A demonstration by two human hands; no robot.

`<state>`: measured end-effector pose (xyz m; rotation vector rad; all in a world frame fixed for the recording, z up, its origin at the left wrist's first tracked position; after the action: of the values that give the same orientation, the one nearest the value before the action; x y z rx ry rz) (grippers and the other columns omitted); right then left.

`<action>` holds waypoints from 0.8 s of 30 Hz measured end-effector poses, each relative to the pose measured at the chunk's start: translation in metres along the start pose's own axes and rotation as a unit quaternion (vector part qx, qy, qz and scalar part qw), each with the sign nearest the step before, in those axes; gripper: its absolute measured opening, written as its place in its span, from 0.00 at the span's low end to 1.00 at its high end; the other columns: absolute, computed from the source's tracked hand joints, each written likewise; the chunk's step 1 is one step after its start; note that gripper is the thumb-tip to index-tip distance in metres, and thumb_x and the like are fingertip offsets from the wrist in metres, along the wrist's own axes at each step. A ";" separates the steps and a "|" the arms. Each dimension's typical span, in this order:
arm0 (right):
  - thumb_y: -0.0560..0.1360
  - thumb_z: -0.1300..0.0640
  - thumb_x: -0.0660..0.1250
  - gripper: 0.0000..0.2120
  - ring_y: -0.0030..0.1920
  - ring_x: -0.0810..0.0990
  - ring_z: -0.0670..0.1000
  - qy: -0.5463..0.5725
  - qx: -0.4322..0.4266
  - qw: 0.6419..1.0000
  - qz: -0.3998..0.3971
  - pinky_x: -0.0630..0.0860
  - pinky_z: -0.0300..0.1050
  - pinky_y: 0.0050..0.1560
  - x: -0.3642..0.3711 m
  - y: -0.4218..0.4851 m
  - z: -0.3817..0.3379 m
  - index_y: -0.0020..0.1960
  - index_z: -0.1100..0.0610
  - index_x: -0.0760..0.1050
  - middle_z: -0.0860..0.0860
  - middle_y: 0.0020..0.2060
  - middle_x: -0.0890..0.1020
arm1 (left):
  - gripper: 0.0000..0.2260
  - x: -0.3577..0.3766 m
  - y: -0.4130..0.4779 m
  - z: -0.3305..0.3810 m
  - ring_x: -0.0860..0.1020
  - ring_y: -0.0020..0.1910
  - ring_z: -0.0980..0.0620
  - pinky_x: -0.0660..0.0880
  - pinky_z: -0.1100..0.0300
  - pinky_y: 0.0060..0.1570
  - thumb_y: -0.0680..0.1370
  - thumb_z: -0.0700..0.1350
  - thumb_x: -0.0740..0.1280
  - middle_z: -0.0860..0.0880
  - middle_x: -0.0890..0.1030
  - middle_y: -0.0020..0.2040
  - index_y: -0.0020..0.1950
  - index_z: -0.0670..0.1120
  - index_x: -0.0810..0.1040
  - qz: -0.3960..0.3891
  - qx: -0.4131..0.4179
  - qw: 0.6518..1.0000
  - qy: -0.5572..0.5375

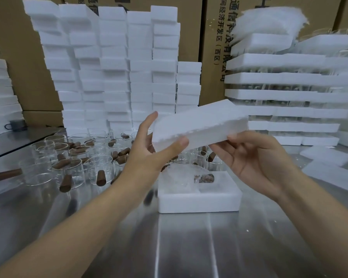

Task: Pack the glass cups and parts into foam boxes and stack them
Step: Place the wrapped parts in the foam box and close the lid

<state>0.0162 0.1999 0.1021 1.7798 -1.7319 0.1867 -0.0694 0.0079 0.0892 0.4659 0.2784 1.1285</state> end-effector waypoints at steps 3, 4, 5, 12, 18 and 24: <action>0.72 0.60 0.68 0.31 0.70 0.80 0.61 0.044 0.030 0.999 -0.007 0.77 0.58 0.70 -0.004 -0.002 0.000 0.75 0.61 0.74 0.59 0.67 0.79 | 0.42 -0.007 0.002 0.000 0.83 0.54 0.67 0.79 0.73 0.44 0.64 0.64 0.83 0.77 0.80 0.47 0.75 0.66 0.72 0.024 -0.003 1.000 0.012; 0.73 0.55 0.69 0.33 0.72 0.78 0.62 0.048 0.040 0.998 -0.005 0.76 0.61 0.71 -0.006 -0.003 0.000 0.77 0.59 0.73 0.59 0.67 0.78 | 0.43 -0.009 0.003 0.000 0.82 0.54 0.68 0.79 0.73 0.43 0.62 0.67 0.84 0.76 0.81 0.48 0.75 0.67 0.72 0.027 -0.003 0.999 0.022; 0.74 0.49 0.69 0.32 0.74 0.77 0.62 0.031 0.047 0.998 0.008 0.76 0.63 0.70 -0.011 -0.003 0.001 0.77 0.57 0.74 0.58 0.67 0.78 | 0.45 -0.011 0.004 0.001 0.82 0.55 0.67 0.78 0.73 0.44 0.60 0.71 0.83 0.73 0.81 0.50 0.75 0.69 0.72 0.028 -0.005 0.999 0.040; 0.75 0.35 0.71 0.14 0.44 0.90 0.57 -0.163 0.098 0.958 0.215 0.84 0.51 0.35 -0.061 -0.012 0.016 0.55 0.41 0.88 0.53 0.52 0.89 | 0.52 0.011 -0.002 -0.026 0.82 0.56 0.69 0.78 0.63 0.58 0.50 0.74 0.84 0.70 0.81 0.59 0.71 0.66 0.69 -0.165 -0.073 0.967 0.182; 0.76 0.47 0.73 0.09 0.39 0.88 0.52 -0.211 0.101 0.948 0.215 0.81 0.45 0.36 -0.071 -0.010 0.022 0.51 0.49 0.89 0.52 0.47 0.89 | 0.48 0.002 0.000 -0.026 0.80 0.56 0.71 0.76 0.59 0.59 0.53 0.77 0.82 0.77 0.78 0.58 0.67 0.69 0.63 -0.206 -0.087 0.942 0.250; 0.81 0.51 0.69 0.13 0.52 0.89 0.52 -0.250 0.080 0.945 0.197 0.78 0.46 0.51 -0.069 -0.007 0.022 0.64 0.51 0.83 0.52 0.55 0.89 | 0.51 -0.010 0.000 -0.031 0.80 0.60 0.67 0.75 0.56 0.66 0.52 0.83 0.77 0.69 0.78 0.62 0.68 0.70 0.60 -0.205 -0.101 0.917 0.328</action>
<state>0.0068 0.2464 0.0463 1.6647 -2.4990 0.0401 -0.0875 0.0053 0.0623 -0.1741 0.7994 0.8548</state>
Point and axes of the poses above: each hand's wrist, its own y-axis towards the middle knuckle, its own x-axis out of the palm, z = x × y, the point moved 9 cm from there along y, towards the middle knuckle
